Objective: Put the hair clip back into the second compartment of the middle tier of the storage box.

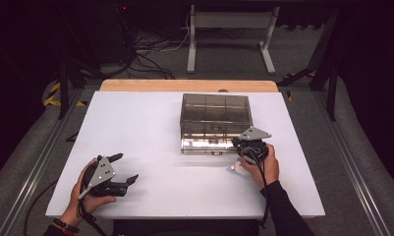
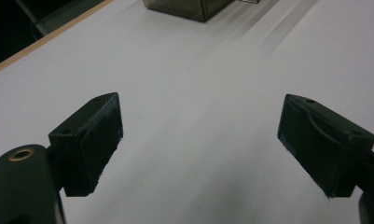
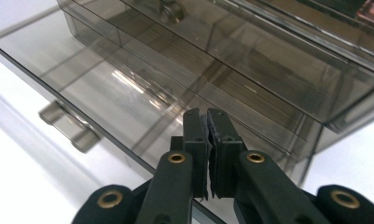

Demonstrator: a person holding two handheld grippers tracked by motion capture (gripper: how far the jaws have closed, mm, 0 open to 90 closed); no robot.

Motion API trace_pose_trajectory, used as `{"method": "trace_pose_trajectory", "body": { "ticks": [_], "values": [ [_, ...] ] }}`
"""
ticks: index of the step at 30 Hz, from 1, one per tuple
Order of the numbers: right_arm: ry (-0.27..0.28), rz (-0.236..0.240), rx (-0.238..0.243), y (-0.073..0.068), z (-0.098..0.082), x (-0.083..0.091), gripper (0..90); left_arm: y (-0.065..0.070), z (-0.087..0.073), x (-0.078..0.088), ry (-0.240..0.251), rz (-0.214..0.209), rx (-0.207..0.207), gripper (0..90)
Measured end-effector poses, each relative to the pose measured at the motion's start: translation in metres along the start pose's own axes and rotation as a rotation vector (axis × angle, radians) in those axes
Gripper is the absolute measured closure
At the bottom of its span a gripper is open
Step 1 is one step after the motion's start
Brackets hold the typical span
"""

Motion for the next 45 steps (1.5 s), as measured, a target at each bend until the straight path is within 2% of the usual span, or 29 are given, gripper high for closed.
{"method": "trace_pose_trajectory", "body": {
  "ticks": [10,26,34,45],
  "values": [
    [-0.003,0.018,0.025,-0.012,0.007,-0.006,87.3,0.000,0.000,-0.001,-0.001,-0.004,0.000,15.2],
    [-0.004,-0.011,-0.008,-0.013,0.010,-0.012,88.5,0.000,0.000,-0.003,-0.005,-0.009,0.000,15.2],
    [-0.009,-0.013,-0.007,-0.015,0.010,-0.013,86.0,0.000,0.000,-0.003,-0.010,-0.008,-0.002,15.1],
    [-0.021,-0.036,0.012,-0.013,0.013,-0.020,90.0,0.001,0.000,-0.005,-0.012,-0.014,-0.003,15.2]
  ]
}}
Point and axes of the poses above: each handheld gripper's, and its own axes: x roughly backward along the jaws, z roughly out of its top, y roughly to its right, the point moved 4 cm from there along -x, roughly forward along the jaws, and after that the axes turned 12 degrees about -z, right-handed, at the moved point
